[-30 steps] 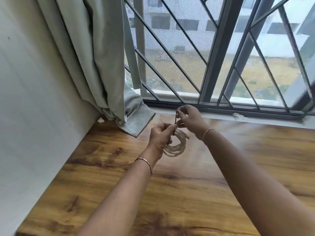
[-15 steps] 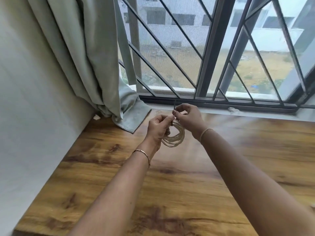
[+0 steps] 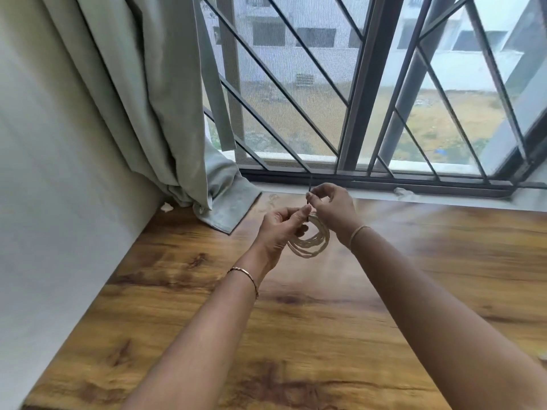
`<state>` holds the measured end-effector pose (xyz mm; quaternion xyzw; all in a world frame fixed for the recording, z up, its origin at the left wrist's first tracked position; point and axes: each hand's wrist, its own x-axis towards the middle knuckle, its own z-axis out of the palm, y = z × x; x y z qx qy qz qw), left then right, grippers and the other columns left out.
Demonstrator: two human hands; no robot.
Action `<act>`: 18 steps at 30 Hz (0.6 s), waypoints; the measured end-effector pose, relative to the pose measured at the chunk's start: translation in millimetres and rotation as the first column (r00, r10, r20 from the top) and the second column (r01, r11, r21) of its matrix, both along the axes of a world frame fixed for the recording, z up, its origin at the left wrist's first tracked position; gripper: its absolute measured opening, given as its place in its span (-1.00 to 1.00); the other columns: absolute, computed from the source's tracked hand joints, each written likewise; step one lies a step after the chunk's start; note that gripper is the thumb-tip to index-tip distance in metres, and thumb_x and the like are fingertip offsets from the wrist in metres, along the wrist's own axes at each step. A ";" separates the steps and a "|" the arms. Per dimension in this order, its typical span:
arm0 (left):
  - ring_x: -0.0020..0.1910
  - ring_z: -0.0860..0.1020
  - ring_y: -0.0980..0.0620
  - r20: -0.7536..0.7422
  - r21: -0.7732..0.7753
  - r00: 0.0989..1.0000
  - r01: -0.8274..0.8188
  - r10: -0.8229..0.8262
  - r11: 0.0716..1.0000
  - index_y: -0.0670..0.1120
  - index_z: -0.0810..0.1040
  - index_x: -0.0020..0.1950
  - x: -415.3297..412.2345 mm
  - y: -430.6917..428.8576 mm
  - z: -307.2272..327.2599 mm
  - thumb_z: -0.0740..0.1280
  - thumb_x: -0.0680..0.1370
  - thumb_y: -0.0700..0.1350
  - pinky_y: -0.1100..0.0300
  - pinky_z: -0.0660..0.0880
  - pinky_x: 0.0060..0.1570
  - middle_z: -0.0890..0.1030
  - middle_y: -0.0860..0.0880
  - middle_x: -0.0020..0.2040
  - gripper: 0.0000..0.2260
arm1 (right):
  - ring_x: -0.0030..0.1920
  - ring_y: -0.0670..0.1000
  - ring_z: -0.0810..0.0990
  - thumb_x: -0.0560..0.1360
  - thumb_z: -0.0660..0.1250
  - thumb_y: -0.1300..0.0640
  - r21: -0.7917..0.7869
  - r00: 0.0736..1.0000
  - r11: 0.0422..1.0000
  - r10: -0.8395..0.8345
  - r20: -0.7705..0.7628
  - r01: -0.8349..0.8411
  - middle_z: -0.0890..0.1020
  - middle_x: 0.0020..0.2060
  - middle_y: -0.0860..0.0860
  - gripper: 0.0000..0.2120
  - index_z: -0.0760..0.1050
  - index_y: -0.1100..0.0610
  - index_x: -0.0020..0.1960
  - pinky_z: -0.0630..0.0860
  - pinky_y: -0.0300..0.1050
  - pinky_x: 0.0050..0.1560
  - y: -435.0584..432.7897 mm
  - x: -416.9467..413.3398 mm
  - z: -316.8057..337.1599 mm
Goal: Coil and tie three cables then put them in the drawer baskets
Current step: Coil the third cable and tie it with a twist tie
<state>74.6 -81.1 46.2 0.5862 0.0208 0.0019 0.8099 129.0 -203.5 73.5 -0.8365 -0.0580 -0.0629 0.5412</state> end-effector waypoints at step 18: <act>-0.32 0.46 0.10 0.021 0.051 1.000 -0.019 0.018 0.999 -0.25 0.64 -0.07 1.2 -7.5 2.6 0.44 0.47 -0.19 0.27 0.39 -0.25 0.57 -0.02 -0.33 -0.87 | -0.16 -0.05 0.53 0.47 0.40 0.09 -0.052 0.996 0.995 -0.089 -0.021 0.088 0.59 -0.24 -0.09 -0.94 0.58 0.08 -0.14 0.51 -0.10 -0.08 -5.7 -0.3 2.9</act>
